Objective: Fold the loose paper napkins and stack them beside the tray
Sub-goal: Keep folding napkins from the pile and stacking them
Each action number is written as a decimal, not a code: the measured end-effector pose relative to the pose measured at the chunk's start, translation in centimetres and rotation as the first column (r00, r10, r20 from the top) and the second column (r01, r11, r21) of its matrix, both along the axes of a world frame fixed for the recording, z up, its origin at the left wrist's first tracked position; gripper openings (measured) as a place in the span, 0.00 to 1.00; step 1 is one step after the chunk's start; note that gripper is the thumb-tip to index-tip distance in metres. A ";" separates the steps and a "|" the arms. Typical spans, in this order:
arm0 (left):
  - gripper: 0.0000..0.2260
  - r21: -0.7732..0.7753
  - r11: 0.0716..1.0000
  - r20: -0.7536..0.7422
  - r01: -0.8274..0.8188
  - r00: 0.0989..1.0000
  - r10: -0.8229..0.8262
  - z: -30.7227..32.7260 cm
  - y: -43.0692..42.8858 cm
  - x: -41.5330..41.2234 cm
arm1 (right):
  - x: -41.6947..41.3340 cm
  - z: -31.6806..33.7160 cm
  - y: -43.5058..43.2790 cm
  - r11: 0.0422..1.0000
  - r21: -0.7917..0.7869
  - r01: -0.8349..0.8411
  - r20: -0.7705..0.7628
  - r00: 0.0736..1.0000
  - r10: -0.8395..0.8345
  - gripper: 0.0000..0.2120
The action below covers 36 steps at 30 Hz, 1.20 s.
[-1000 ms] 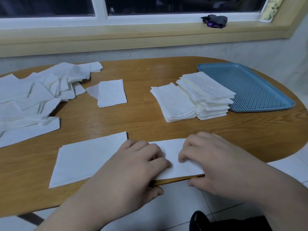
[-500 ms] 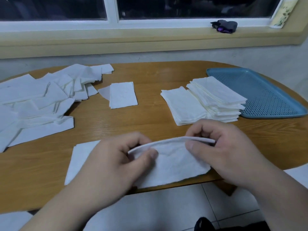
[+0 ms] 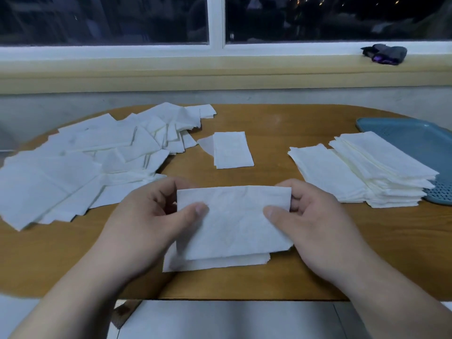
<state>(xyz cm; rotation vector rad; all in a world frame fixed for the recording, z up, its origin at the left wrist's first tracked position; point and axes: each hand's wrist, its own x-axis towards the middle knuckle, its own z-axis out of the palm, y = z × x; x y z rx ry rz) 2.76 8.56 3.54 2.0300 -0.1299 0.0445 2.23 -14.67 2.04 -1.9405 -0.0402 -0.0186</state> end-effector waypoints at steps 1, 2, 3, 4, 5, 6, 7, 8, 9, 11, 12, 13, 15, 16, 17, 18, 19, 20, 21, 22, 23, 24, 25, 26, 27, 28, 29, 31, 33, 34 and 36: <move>0.15 -0.007 1.000 0.001 -0.021 1.000 0.021 0.0 0.6 0.1 | 0.2 -0.1 0.4 1.000 0.010 -0.008 -0.014 1.000 0.008 0.06; 0.12 0.006 0.999 0.003 -0.036 0.999 0.036 -0.1 1.0 0.2 | 0.3 -0.2 0.9 1.000 0.000 -0.018 -0.022 1.000 0.018 0.07; 0.09 0.026 0.999 0.001 -0.047 0.999 0.047 -0.2 1.5 0.3 | 0.5 -0.4 1.4 0.999 -0.020 -0.031 -0.030 0.999 0.030 0.09; 0.08 0.054 0.997 -0.001 -0.054 0.999 0.054 -0.4 1.8 0.4 | 0.6 -0.7 1.8 0.998 -0.048 -0.040 -0.031 0.999 0.038 0.11; 0.08 0.086 0.994 -0.006 -0.063 0.998 0.063 -0.6 2.1 0.5 | 0.7 -1.0 2.1 0.995 -0.088 -0.044 -0.027 0.999 0.041 0.13; 0.09 0.124 0.990 -0.014 -0.070 0.997 0.073 -0.7 2.4 0.5 | 0.9 -1.3 2.5 0.989 -0.140 -0.044 -0.023 0.999 0.041 0.15; 0.08 0.162 0.984 -0.025 -0.079 0.996 0.084 -0.9 2.6 0.6 | 1.0 -1.5 2.8 0.980 -0.193 -0.041 -0.027 0.999 0.037 0.17; 0.07 0.195 0.977 -0.038 -0.084 0.995 0.093 -1.1 2.8 0.6 | 1.1 -1.7 3.0 0.970 -0.239 -0.039 -0.028 0.999 0.033 0.18; 0.06 0.221 0.972 -0.054 -0.084 0.994 0.099 -1.4 3.0 0.7 | 1.3 -1.9 3.2 0.959 -0.281 -0.033 -0.028 0.999 0.027 0.20; 0.07 0.283 0.957 -0.083 -0.068 0.992 0.095 -1.7 3.3 0.9 | 1.3 -1.9 3.5 0.929 -0.371 -0.012 -0.017 1.000 0.007 0.21; 0.08 0.322 0.945 -0.085 -0.059 0.992 0.091 -1.9 3.3 1.0 | 1.3 -1.8 3.6 0.908 -0.419 -0.005 -0.011 1.000 0.000 0.21; 0.09 0.361 0.931 -0.078 -0.052 0.993 0.086 -2.1 3.3 1.1 | 1.2 -1.8 3.7 0.886 -0.463 -0.002 -0.006 1.000 0.000 0.22; 0.10 0.438 0.898 -0.057 -0.043 0.996 0.075 -2.4 3.3 1.3 | 1.0 -1.8 3.9 0.833 -0.554 -0.009 0.012 1.000 0.019 0.22; 0.12 0.484 0.874 -0.051 -0.034 0.996 0.067 -2.6 3.2 1.4 | 1.0 -1.8 4.0 0.794 -0.608 -0.015 0.021 0.999 0.035 0.22; 0.14 0.531 0.847 -0.050 -0.023 0.997 0.058 -2.8 3.1 1.4 | 1.0 -1.9 4.0 0.753 -0.658 -0.018 0.027 0.998 0.048 0.22; 0.16 0.566 0.824 -0.042 -0.019 0.998 0.052 -2.9 3.0 1.4 | 1.0 -1.8 4.1 0.719 -0.695 -0.016 0.031 0.998 0.052 0.22; 0.17 0.587 0.809 -0.027 -0.022 0.998 0.048 -2.9 2.9 1.4 | 1.0 -1.8 4.0 0.697 -0.717 -0.010 0.036 0.998 0.051 0.21; 0.19 0.596 0.802 -0.004 -0.033 0.999 0.043 -3.0 2.8 1.4 | 1.0 -1.7 3.9 0.687 -0.726 -0.004 0.041 0.998 0.050 0.20; 0.20 0.596 0.802 0.018 -0.042 0.999 0.039 -3.0 2.9 1.5 | 1.1 -1.7 3.8 0.691 -0.723 0.003 0.048 0.998 0.047 0.19; 0.20 0.586 0.809 0.030 -0.047 0.999 0.036 -2.9 2.9 1.5 | 1.2 -1.6 3.6 0.706 -0.708 0.010 0.055 0.998 0.041 0.18; 0.21 0.565 0.824 0.031 -0.048 0.999 0.037 -2.9 3.0 1.6 | 1.5 -1.6 3.4 0.725 -0.688 0.021 0.065 0.997 0.032 0.16; 0.20 0.536 0.843 0.028 -0.049 0.999 0.040 -2.7 3.0 1.7 | 1.9 -1.5 3.3 0.739 -0.673 0.032 0.075 0.997 0.025 0.15; 0.19 0.508 0.860 0.027 -0.051 0.999 0.043 -2.6 3.0 1.8 | 2.6 -1.4 3.2 0.746 -0.665 0.041 0.084 0.996 0.020 0.14; 0.18 0.485 0.873 0.033 -0.055 0.998 0.045 -2.5 3.0 2.0 | 3.4 -1.3 3.2 0.749 -0.661 0.047 0.090 0.996 0.017 0.13; 0.17 0.467 0.882 0.041 -0.059 0.998 0.045 -2.5 2.9 2.2 | 4.4 -1.1 3.3 0.750 -0.660 0.049 0.092 0.996 0.016 0.12; 0.16 0.455 0.888 0.050 -0.063 0.998 0.045 -2.5 2.7 2.5 | 5.6 -0.8 3.6 0.749 -0.661 0.049 0.095 0.995 0.018 0.12; 0.15 0.449 0.891 0.056 -0.064 0.997 0.043 -2.5 2.5 2.8 | 6.8 -0.6 4.0 0.743 -0.668 0.048 0.101 0.995 0.026 0.12; 0.14 0.445 0.894 0.068 -0.059 0.997 0.032 -2.5 1.9 3.3 | 9.4 -0.3 5.0 0.708 -0.705 0.037 0.107 0.993 0.055 0.14; 0.13 0.441 0.896 0.077 -0.053 0.997 0.022 -2.7 1.4 3.8 | 11.9 -0.3 6.0 0.642 -0.766 0.021 0.097 0.992 0.083 0.16; 0.13 0.440 0.896 0.079 -0.052 0.997 0.019 -2.7 1.2 4.1 | 12.9 -0.5 6.4 0.608 -0.793 0.016 0.090 0.992 0.090 0.17; 0.13 0.436 0.898 0.084 -0.051 0.996 0.016 -2.9 0.9 4.5 | 14.7 -0.7 7.0 0.572 -0.820 0.013 0.077 0.993 0.088 0.19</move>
